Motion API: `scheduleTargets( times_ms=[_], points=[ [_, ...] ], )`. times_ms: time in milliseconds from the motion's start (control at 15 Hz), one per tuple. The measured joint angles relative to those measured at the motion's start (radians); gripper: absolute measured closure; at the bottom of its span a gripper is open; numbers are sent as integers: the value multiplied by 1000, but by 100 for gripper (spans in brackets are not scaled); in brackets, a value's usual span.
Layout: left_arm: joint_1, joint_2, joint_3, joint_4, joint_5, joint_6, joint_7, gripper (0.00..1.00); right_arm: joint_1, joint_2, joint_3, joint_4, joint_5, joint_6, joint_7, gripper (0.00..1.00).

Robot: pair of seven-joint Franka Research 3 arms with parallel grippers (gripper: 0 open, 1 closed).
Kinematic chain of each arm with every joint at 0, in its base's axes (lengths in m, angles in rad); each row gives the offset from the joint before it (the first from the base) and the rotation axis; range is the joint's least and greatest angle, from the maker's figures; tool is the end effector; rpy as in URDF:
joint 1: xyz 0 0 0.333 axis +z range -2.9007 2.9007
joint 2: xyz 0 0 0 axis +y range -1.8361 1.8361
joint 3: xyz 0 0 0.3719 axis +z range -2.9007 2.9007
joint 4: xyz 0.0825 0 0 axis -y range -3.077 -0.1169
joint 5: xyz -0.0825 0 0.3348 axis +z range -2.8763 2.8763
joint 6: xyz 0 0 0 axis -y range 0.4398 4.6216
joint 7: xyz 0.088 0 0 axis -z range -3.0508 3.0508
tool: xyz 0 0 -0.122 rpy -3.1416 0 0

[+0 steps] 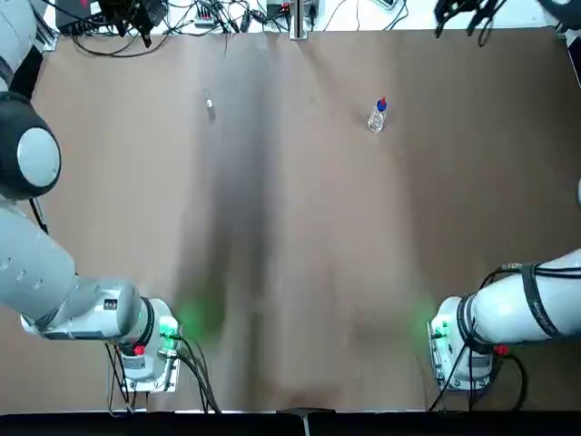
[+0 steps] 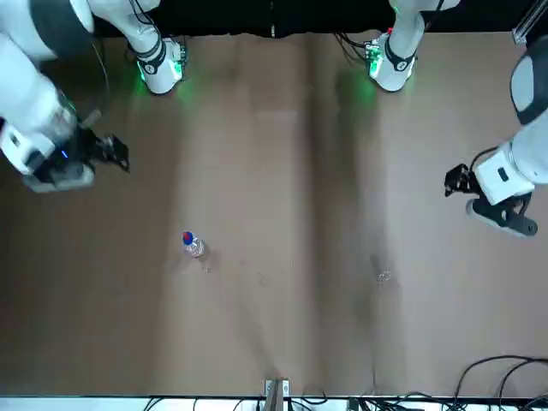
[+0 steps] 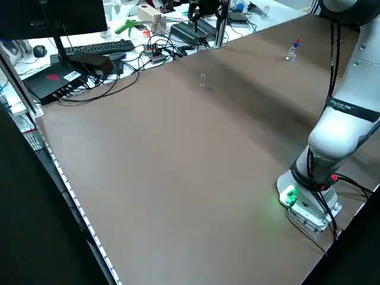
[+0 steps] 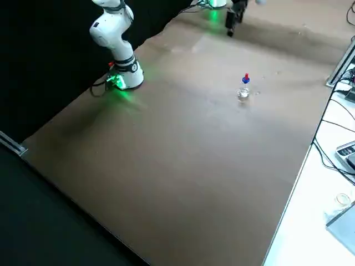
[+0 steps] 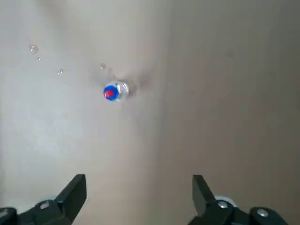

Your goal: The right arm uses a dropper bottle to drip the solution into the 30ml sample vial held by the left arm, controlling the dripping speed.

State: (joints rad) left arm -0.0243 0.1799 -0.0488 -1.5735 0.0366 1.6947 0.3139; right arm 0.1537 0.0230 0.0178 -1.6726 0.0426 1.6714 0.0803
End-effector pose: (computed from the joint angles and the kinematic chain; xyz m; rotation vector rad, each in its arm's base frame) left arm 0.5715 -0.0352 0.5777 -3.0602 0.6077 0.0957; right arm 0.5101 0.0931 0.6191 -3.0990 -0.1340 0.0456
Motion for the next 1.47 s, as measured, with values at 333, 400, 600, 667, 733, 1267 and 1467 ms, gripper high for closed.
scheduleTargets(
  times_ms=[333, 400, 600, 667, 733, 1267, 1467],
  points=[
    [82, 92, 1, 1, -82, 113, 295, 1, 73, 235, 1, -4, 19, 246, 48, 5],
    [97, 105, 1, 0, -108, 116, 317, 0, 83, 263, 2, -4, 32, 277, 60, 8],
    [130, 140, 1, 1, -152, 131, 398, 0, 97, 313, 1, -21, 60, 371, 83, 17],
    [134, 152, 1, 1, -158, 157, 422, 0, 98, 320, 1, -42, 62, 415, 86, 20],
    [135, 163, 1, 1, -158, 186, 447, 1, 98, 326, 1, -66, 63, 458, 87, 20],
    [157, 313, 1, 1, -159, 366, 662, 0, 138, 352, 1, -148, 64, 558, 124, 37],
    [158, 363, 0, 2, -159, 383, 671, 0, 138, 362, -2, -153, 63, 567, 124, 43]
  ],
)
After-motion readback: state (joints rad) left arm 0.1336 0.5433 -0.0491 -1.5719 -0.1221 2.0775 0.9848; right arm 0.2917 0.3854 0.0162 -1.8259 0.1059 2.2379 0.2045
